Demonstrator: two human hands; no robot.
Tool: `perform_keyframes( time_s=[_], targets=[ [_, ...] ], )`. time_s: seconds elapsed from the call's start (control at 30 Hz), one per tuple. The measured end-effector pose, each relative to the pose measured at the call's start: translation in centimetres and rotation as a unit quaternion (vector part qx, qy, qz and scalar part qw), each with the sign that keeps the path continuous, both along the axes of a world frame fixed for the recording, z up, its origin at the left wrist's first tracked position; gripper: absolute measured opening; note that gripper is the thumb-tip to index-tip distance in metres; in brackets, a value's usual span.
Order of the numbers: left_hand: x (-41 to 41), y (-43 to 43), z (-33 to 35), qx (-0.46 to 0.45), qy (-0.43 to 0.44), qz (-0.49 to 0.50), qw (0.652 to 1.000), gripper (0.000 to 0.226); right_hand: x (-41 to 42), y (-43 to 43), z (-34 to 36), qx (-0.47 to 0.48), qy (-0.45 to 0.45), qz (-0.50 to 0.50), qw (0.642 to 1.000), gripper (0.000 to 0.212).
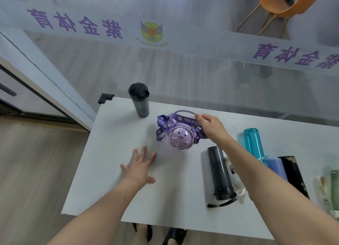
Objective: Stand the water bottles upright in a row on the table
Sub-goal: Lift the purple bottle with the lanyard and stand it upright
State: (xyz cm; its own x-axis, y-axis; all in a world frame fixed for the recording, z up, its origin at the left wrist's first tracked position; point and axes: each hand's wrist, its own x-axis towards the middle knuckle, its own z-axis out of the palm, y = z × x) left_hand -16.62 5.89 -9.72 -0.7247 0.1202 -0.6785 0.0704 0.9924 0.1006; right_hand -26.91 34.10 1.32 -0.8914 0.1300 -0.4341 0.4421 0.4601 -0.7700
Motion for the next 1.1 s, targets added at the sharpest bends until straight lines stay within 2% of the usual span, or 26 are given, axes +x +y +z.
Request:
perform_keyframes(
  time_s=[0.37, 0.47, 0.53, 0.6, 0.67, 0.7, 0.8, 0.9, 0.97, 1.03, 1.1],
  targets=[
    [0.0, -0.1, 0.3, -0.011, 0.008, -0.014, 1.0, 0.109, -1.3, 0.6, -2.7, -0.09, -0.106, -0.114, 0.984, 0.044],
    [0.0, -0.1, 0.4, -0.01, 0.006, -0.015, 1.0, 0.108, -0.9, 0.5, -3.4, -0.086, -0.117, -0.105, 0.984, 0.045],
    [0.0, -0.2, 0.4, -0.006, 0.005, -0.011, 1.0, 0.109, -0.3, 0.4, -3.8, -0.007, -0.05, -0.079, 0.996, 0.042],
    [0.0, -0.2, 0.3, -0.004, 0.005, -0.01, 1.0, 0.109, 0.2, 0.5, -3.1, 0.078, 0.091, -0.042, 0.992, 0.043],
    [0.0, -0.1, 0.3, -0.002, 0.004, -0.009, 1.0, 0.109, 0.4, 0.6, -1.5, 0.094, 0.232, 0.063, 0.966, 0.043],
    [0.1, -0.1, 0.3, -0.001, 0.002, -0.007, 1.0, 0.109, 0.4, 0.5, -0.4, 0.096, 0.267, 0.143, 0.948, 0.046],
    [0.0, -0.1, 0.5, 0.006, -0.007, 0.0, 1.0, 0.108, 0.1, -0.3, 2.1, 0.158, 0.249, 0.368, 0.882, 0.06],
    [0.0, -0.1, 0.7, 0.01, -0.008, 0.002, 1.0, 0.108, 0.1, -0.6, 2.4, 0.225, 0.212, 0.468, 0.828, 0.066],
    [0.0, 0.0, 0.8, 0.012, -0.006, 0.002, 1.0, 0.107, 0.0, -0.6, 2.2, 0.242, 0.211, 0.471, 0.822, 0.065],
    [0.0, -0.1, 0.8, 0.015, -0.007, 0.003, 1.0, 0.107, -0.4, -0.8, 2.0, 0.26, 0.211, 0.43, 0.838, 0.065],
    [0.0, -0.1, 0.8, 0.016, -0.007, 0.005, 1.0, 0.106, -1.0, -1.8, 2.0, 0.317, 0.194, 0.359, 0.856, 0.068]
  ],
)
